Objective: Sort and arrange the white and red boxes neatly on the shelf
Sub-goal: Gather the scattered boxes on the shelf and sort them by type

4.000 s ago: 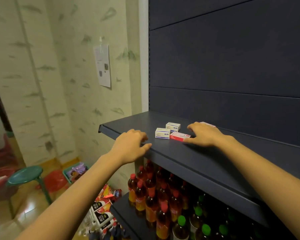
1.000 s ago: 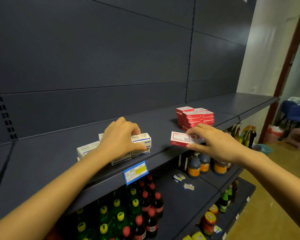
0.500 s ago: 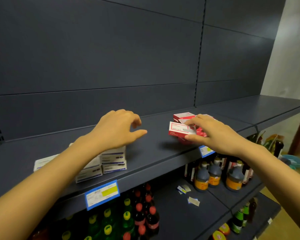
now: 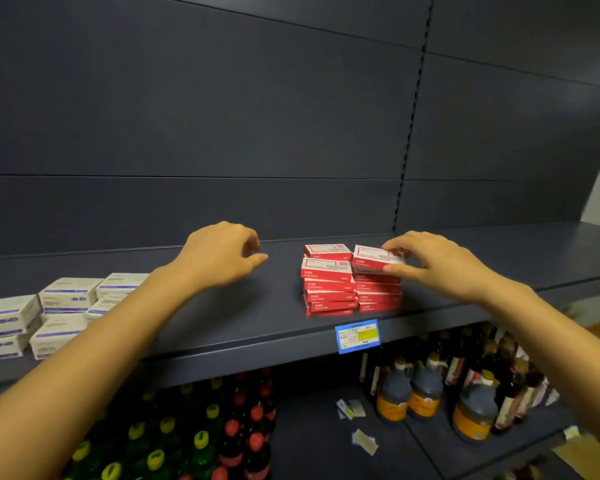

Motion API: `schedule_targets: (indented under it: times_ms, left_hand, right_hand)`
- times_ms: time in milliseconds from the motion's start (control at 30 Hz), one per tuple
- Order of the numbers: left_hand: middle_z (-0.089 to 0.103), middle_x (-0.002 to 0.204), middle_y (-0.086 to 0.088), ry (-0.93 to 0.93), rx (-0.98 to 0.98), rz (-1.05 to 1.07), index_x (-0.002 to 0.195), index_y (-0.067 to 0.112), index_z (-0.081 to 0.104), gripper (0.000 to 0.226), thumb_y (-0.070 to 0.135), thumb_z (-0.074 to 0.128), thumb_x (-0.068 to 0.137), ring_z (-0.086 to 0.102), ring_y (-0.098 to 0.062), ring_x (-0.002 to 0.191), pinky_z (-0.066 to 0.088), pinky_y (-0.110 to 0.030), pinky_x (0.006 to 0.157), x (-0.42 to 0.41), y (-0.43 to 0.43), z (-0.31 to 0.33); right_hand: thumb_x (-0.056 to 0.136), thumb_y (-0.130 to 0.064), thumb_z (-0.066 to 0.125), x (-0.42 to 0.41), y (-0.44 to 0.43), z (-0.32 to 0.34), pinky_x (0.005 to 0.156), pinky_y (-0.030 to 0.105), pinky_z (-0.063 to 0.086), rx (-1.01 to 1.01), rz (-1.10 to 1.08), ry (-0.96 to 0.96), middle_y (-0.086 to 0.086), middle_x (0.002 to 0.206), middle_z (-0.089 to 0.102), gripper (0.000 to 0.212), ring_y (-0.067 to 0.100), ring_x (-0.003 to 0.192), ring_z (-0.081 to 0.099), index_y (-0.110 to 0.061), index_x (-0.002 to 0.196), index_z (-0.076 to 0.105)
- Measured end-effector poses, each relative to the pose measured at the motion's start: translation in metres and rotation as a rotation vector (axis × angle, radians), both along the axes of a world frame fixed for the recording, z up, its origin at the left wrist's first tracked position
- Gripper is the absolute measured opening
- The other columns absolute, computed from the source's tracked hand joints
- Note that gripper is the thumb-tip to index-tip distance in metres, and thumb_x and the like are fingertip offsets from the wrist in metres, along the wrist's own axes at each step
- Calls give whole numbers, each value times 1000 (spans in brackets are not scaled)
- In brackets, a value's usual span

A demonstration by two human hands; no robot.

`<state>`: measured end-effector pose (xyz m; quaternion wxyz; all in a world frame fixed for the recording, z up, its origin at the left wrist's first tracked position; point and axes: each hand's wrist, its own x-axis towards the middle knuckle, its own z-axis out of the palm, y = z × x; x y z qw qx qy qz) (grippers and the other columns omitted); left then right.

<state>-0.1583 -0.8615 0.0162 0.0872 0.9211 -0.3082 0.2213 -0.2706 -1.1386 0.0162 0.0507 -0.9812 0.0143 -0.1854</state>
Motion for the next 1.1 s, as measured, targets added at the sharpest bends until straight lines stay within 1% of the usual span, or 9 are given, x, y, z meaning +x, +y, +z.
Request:
schedule_targets:
  times_ms: [200, 300, 400, 533, 633, 733, 833, 1033, 1100]
  left_hand:
    - [66, 108, 1, -5, -18, 83, 107, 19, 63, 31, 41, 50, 89, 60, -21, 95, 43, -30, 74, -10, -8, -4]
    - [65, 109, 2, -7, -19, 129, 106, 20, 63, 30, 41, 51, 88, 60, -21, 97, 45, -31, 77, -14, -2, -3]
    - [65, 110, 2, -34, -35, 184, 106, 21, 62, 29, 41, 51, 88, 58, -20, 100, 47, -32, 80, -19, 10, 0]
    - [64, 112, 3, -97, -68, 273, 109, 21, 61, 29, 40, 50, 89, 56, -19, 105, 44, -32, 82, -32, 45, 1]
    - [64, 113, 3, -131, -80, 372, 110, 21, 60, 29, 39, 50, 89, 55, -19, 108, 44, -31, 81, -46, 84, 2]
    - [63, 113, 3, -135, -92, 486, 110, 19, 60, 30, 39, 51, 89, 55, -19, 107, 43, -31, 80, -64, 130, -1]
    - [63, 113, 1, -113, -63, 596, 110, 18, 59, 31, 39, 51, 89, 54, -20, 107, 43, -32, 81, -82, 179, -5]
    - [62, 113, 0, -85, -42, 765, 112, 18, 58, 34, 42, 49, 89, 55, -19, 106, 45, -33, 82, -110, 281, -16]
    - [62, 114, 2, -73, -44, 796, 113, 20, 57, 35, 43, 49, 89, 54, -17, 108, 45, -33, 84, -118, 318, -20]
  right_hand:
    - [89, -46, 51, 22, -19, -14, 89, 34, 44, 13, 78, 36, -9, 130, 51, 41, 10, 118, 43, -30, 127, 47]
    - [90, -45, 48, 30, -17, -12, 88, 32, 42, 24, 153, -54, -12, 131, 49, 36, 9, 119, 42, -31, 123, 51]
    - [91, -43, 48, 37, 5, -1, 88, 31, 42, 19, 269, -150, -14, 129, 50, 32, 8, 119, 42, -32, 121, 52]
    - [92, -41, 47, 53, 64, 12, 83, 25, 35, -4, 479, -204, -16, 127, 51, 31, 8, 116, 42, -33, 122, 52]
    - [93, -40, 45, 68, 120, 13, 83, 25, 34, -38, 621, -200, -16, 128, 50, 32, 10, 117, 42, -33, 124, 49]
    - [94, -39, 45, 80, 177, 10, 84, 26, 35, -32, 754, -188, -14, 129, 50, 33, 11, 119, 42, -31, 126, 48]
    - [94, -38, 45, 88, 233, 7, 85, 28, 37, -15, 865, -156, -13, 130, 49, 34, 11, 121, 42, -31, 126, 48]
    - [93, -38, 47, 94, 348, -2, 92, 33, 41, -7, 1017, -116, -12, 130, 51, 35, 12, 121, 44, -31, 127, 47]
    - [93, -39, 47, 95, 389, -7, 91, 31, 41, -10, 1055, -112, -13, 130, 51, 35, 11, 120, 45, -31, 127, 47]
